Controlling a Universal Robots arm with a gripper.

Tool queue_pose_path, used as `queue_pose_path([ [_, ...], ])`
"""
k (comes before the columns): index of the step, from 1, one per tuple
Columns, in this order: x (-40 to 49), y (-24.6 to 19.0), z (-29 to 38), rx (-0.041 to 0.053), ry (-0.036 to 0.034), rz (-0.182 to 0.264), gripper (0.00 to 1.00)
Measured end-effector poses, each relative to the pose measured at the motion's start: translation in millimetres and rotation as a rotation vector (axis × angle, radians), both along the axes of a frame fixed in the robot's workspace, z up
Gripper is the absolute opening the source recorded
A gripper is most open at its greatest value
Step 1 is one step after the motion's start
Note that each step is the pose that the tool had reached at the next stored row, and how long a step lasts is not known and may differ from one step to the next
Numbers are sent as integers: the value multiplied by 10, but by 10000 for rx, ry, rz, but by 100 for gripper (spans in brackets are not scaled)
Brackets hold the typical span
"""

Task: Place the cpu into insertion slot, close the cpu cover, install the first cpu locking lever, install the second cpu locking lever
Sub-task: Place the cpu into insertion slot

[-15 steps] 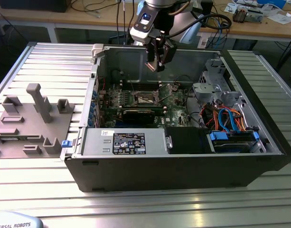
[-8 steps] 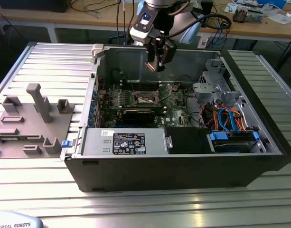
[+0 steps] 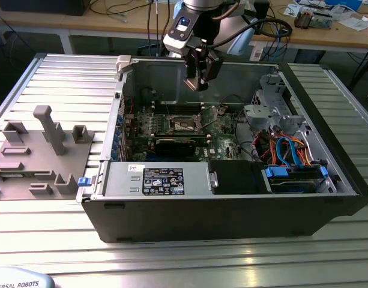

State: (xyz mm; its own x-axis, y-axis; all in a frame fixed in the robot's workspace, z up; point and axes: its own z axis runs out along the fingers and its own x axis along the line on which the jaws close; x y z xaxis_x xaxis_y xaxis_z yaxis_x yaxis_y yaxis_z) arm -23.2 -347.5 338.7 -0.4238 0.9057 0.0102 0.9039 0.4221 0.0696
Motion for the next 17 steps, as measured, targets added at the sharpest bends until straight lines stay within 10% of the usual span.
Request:
queue_pose_path([
  [17,0,0,-4,0,0,-154,54],
])
